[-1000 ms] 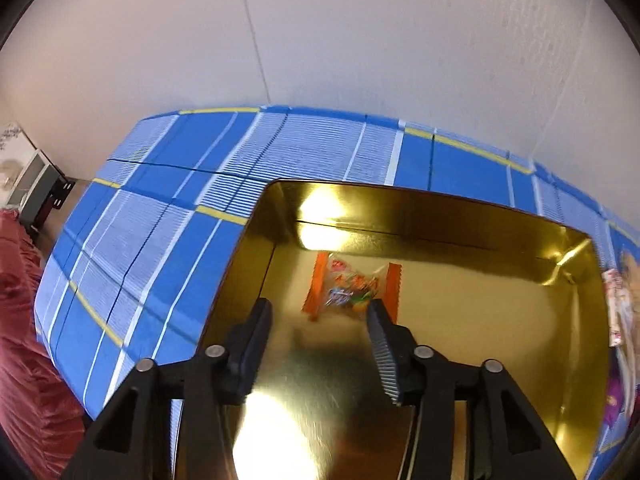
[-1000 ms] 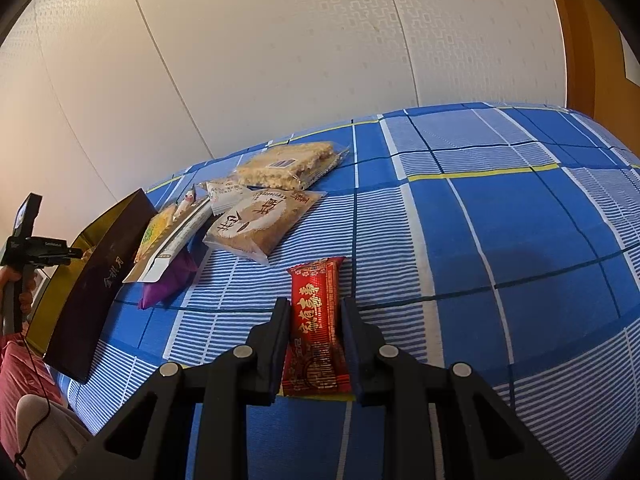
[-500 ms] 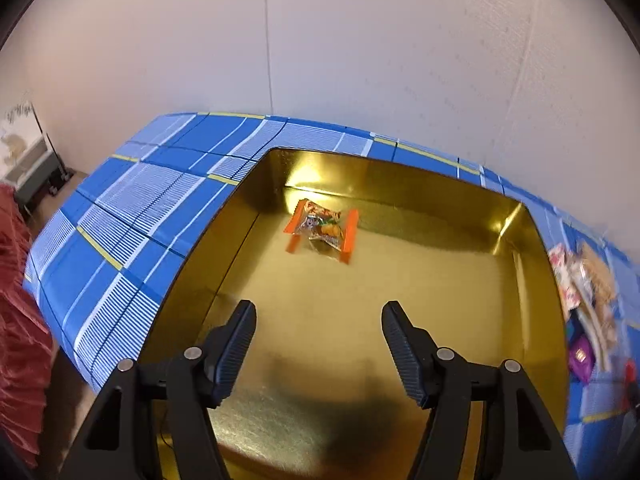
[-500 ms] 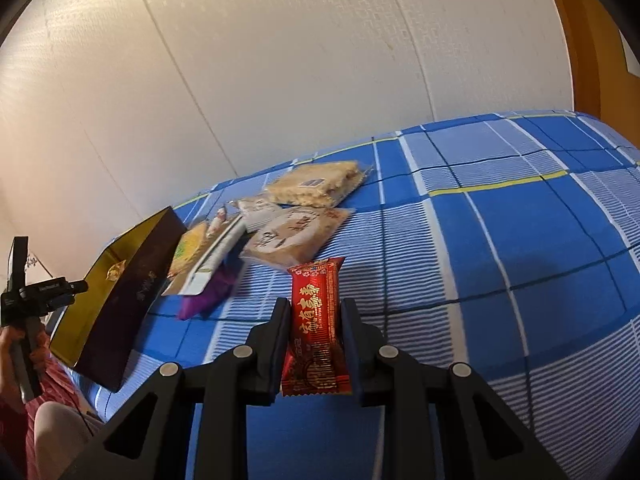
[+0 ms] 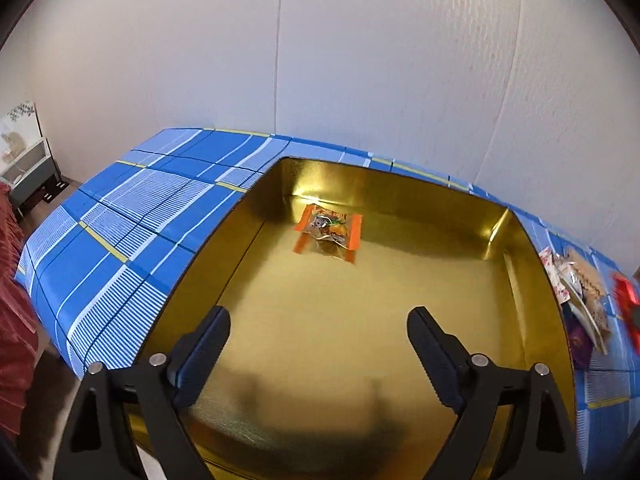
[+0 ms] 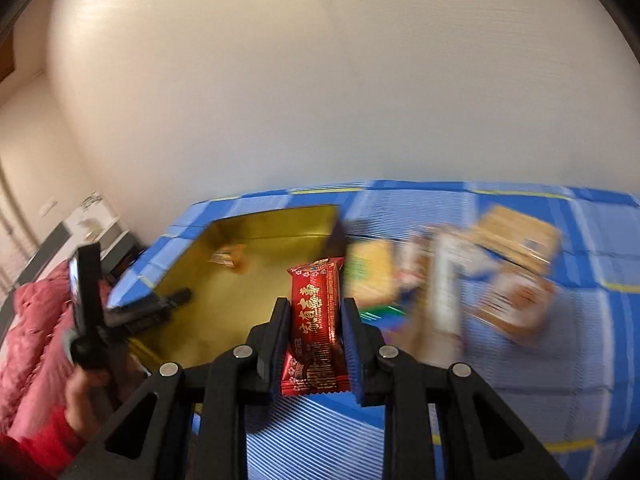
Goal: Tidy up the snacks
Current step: 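Carry the red candy bar into the gold tray and open the right gripper, then move the left gripper to the long brown-and-white stick pack and grasp it, then carry the stick pack into the gold tray and open the left gripper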
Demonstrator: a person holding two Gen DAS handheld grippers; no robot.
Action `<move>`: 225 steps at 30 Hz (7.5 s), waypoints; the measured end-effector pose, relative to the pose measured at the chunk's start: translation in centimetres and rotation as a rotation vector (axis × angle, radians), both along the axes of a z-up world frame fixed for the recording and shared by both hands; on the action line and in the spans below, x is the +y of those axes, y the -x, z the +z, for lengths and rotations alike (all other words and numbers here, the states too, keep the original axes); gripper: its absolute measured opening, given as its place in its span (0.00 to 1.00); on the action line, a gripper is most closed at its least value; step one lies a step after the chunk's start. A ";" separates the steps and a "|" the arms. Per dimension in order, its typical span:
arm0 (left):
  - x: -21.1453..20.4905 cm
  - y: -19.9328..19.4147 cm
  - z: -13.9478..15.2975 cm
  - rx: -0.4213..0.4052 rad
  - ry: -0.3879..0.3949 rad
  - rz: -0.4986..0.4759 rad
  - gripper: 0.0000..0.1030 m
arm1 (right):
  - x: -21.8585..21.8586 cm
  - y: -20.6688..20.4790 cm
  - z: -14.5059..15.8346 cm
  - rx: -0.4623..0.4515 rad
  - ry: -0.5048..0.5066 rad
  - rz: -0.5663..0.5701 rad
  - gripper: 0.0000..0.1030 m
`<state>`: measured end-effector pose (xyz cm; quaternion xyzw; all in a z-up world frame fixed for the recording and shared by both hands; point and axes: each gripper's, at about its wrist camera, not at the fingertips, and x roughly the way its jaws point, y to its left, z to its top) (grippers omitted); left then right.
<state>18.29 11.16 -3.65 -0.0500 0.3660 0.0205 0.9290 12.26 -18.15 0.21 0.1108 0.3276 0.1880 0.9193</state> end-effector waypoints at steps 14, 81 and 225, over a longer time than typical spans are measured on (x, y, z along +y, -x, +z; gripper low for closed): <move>1.0 1.2 -0.4 -0.039 -0.032 0.032 0.97 | 10.8 -12.0 -1.2 0.193 0.146 0.125 0.25; -11.5 7.3 3.5 -0.053 -0.085 -0.225 1.00 | -13.2 -3.3 -5.4 0.151 0.113 -0.448 0.74; -2.9 -2.8 0.7 0.213 0.042 -0.143 0.32 | -13.6 0.3 -8.0 0.122 0.183 -0.381 0.60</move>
